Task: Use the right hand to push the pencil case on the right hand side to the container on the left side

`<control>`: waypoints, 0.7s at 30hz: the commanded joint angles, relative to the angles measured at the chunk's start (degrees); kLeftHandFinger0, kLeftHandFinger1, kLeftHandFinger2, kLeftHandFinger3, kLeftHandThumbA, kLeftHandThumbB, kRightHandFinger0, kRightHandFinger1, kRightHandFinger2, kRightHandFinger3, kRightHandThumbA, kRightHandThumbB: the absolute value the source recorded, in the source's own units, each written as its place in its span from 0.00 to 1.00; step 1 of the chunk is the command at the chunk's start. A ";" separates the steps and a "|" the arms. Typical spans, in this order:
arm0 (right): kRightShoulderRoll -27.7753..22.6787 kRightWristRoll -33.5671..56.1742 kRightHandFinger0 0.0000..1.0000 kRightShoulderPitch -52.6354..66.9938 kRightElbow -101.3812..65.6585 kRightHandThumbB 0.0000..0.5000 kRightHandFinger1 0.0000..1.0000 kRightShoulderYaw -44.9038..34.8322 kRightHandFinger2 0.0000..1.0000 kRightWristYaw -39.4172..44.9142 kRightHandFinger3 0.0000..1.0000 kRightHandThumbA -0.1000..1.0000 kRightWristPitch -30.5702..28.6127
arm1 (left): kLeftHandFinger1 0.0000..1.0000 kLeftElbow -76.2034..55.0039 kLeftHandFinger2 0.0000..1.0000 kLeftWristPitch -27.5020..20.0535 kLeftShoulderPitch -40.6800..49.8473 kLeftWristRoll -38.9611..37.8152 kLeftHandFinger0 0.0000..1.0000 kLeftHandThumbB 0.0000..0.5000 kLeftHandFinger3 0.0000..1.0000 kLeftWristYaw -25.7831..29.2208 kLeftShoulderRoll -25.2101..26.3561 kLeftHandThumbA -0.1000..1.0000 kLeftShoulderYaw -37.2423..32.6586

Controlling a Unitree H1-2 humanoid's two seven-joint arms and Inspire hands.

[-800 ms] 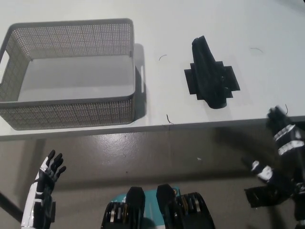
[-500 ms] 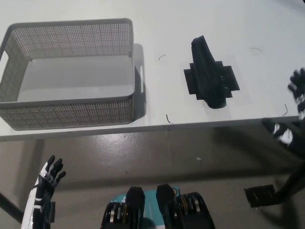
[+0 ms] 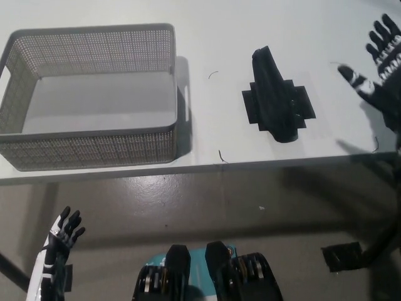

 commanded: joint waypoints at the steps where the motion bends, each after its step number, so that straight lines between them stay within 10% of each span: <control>1: -1.25 2.94 1.00 -9.02 11.74 0.53 1.00 -1.45 1.00 2.90 1.00 1.00 -1.55 | 1.00 -1.87 1.00 -2.31 0.61 -0.63 1.00 0.75 1.00 -1.19 -0.02 1.00 0.39; 8: -2.18 3.26 1.00 -23.11 39.68 0.43 1.00 -2.89 1.00 5.47 1.00 1.00 -8.33 | 1.00 -2.41 1.00 -2.31 1.16 -0.89 1.00 0.73 1.00 -1.38 -0.36 1.00 0.63; 21: -0.63 2.25 1.00 -33.92 60.17 0.56 1.00 -4.58 1.00 3.74 1.00 1.00 -8.97 | 1.00 -3.76 1.00 -2.31 2.85 -1.66 1.00 0.78 1.00 -2.02 -1.47 1.00 0.17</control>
